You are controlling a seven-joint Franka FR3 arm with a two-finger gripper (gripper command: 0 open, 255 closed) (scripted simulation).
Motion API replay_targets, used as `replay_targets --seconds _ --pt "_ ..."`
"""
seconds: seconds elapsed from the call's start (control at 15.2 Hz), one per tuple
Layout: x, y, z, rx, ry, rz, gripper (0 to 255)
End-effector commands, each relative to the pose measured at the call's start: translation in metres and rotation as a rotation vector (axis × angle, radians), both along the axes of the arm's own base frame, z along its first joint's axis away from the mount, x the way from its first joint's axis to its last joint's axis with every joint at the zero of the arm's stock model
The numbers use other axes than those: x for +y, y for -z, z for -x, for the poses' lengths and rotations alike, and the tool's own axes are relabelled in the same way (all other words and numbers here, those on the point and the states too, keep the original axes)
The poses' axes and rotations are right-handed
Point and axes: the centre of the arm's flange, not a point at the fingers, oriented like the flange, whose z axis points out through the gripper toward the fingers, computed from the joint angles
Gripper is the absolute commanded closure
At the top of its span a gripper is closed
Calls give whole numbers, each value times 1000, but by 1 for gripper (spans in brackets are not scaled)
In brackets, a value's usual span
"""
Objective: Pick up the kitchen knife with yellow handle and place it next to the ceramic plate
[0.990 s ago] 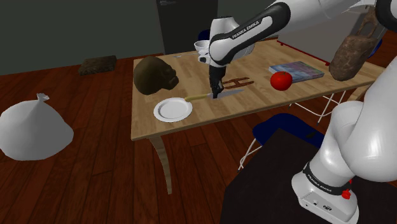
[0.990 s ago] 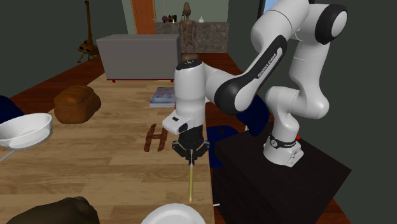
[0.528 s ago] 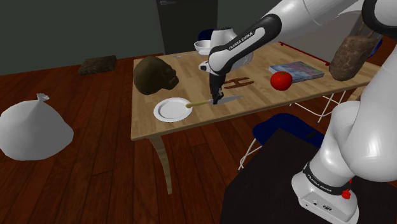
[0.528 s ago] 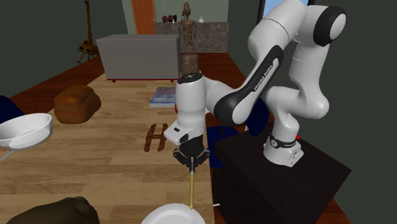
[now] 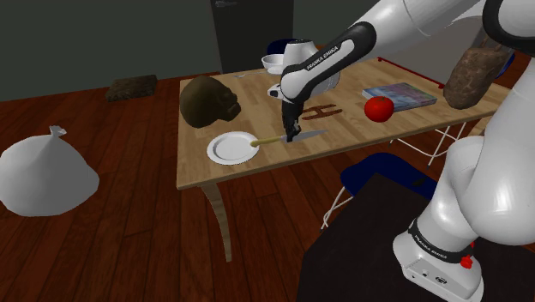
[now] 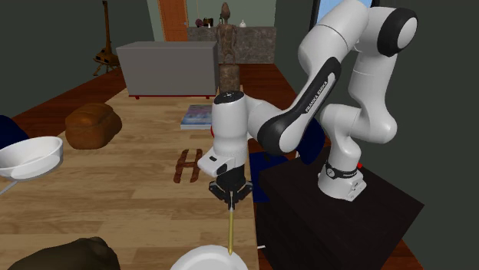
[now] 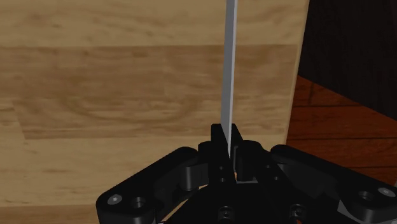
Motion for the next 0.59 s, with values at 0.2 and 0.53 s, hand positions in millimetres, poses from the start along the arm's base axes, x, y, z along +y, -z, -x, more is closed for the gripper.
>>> replay_targets --seconds 0.2,0.53 --pt "0 0 0 0 0 0 0" --pt "-2 -39 1 0 0 0 0"
